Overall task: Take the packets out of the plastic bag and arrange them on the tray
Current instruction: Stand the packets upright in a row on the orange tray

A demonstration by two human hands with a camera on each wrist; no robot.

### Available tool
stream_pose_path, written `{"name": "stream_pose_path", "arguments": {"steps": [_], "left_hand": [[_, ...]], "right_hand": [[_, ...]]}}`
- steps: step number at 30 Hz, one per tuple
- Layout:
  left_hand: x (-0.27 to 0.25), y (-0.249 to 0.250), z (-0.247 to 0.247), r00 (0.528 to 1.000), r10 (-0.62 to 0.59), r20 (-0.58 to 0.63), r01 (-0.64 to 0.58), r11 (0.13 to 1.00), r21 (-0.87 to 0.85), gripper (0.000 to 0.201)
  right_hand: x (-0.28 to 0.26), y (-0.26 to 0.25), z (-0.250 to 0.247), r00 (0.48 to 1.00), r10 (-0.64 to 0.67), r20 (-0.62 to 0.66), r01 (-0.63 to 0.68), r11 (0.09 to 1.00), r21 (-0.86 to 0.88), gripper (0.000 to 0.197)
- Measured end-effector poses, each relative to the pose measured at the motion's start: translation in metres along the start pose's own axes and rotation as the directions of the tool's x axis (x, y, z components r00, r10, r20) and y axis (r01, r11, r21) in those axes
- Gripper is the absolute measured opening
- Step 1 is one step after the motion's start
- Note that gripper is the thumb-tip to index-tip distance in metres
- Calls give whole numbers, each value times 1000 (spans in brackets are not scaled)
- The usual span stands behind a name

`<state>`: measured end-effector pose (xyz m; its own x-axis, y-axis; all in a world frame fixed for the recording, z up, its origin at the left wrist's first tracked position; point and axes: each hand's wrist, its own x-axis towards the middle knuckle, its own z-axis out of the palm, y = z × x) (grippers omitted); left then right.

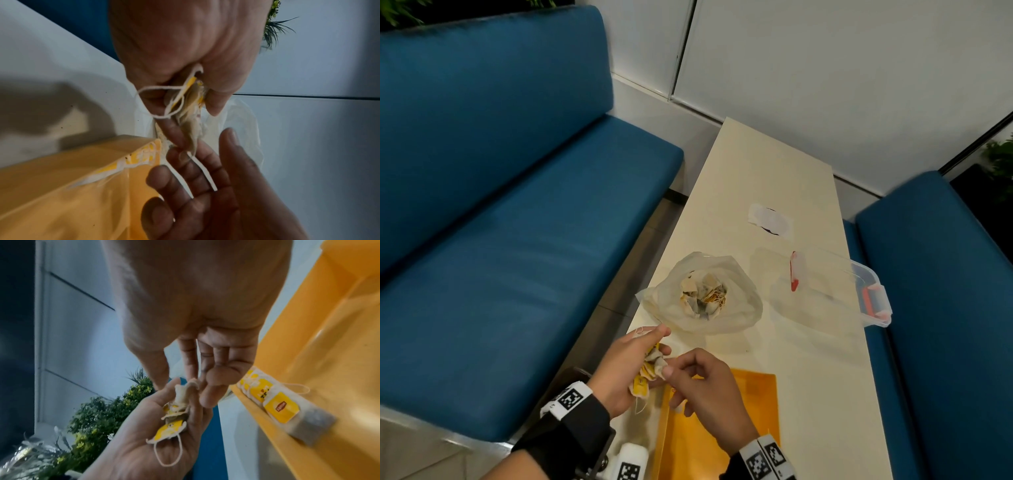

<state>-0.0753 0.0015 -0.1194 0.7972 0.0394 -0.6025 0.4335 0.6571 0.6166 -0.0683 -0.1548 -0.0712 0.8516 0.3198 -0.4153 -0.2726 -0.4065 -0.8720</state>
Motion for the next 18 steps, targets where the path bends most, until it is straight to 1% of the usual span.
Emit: {"name": "stream_pose_path", "arguments": {"steps": [3,6,7,11,15,18], "left_hand": [[-1,2,3,999,10,-32,-11,1000,-19,28],[-1,3,1,999,2,-37,-5,998,-67,26],[-1,3,1,1000,0,-31,-3,997,-82,26],[-2,3,2,1000,8,-16,-10,993,-120,24],[-4,4,0,999,47,-3,-47,995,-84,23],[-7,3,0,998,61,19,-60,997,-48,26]], "right_hand": [[-2,-3,1,1000,-22,18,21,1000,21,25],[-1,-3,0,998,-47,31,46,999,24,16],[-1,-3,0,998,-52,25,52,999,16,17],[2,0,1,997,-72,-34,72,997,10,23],[2,-5,-2,994,-70,-86,74,996,47,9],[4,-7,-6,987,-82,-136,85,996,11,6]]}}
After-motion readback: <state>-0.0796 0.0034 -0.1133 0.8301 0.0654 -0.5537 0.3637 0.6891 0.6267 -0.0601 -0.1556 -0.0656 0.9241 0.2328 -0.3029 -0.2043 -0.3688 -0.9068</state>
